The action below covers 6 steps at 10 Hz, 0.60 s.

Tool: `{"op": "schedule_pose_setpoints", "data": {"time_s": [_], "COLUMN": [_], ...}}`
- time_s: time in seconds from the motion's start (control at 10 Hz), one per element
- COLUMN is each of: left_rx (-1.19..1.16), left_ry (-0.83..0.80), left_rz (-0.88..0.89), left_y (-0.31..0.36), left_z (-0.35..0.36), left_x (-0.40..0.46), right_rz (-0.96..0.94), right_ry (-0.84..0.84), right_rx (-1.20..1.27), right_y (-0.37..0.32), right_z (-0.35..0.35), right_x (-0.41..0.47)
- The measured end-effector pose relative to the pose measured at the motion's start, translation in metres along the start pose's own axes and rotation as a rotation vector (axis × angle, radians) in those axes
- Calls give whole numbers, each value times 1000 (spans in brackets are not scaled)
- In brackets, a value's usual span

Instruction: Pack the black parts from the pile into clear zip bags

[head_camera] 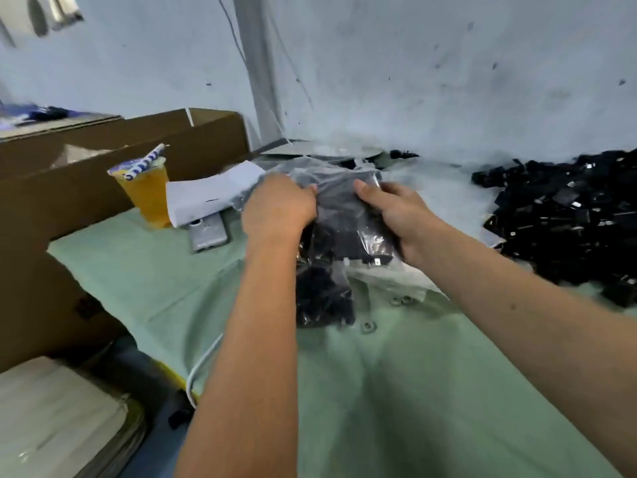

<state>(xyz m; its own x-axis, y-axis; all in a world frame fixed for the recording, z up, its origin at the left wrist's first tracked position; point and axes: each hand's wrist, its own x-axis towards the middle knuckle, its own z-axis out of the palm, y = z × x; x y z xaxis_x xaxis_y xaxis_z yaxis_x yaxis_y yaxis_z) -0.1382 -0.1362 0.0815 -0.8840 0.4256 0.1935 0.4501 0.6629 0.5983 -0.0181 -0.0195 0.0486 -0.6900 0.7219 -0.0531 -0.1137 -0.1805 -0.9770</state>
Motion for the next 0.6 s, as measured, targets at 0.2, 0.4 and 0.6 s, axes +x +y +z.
{"op": "schedule_pose_setpoints", "data": {"time_s": [0.2, 0.4, 0.6], "left_rx": [169, 233, 107], "left_ry": [35, -15, 102], "left_rz": [-131, -167, 221], "left_y": [-35, -29, 37], "left_z": [30, 47, 96], "left_x": [23, 23, -53], "right_rz": [-26, -29, -299], "right_ry": [-107, -63, 135], "right_rx": [-511, -567, -277], "right_y": [41, 48, 23], "right_z": [43, 17, -87], "right_x": [49, 17, -116]}}
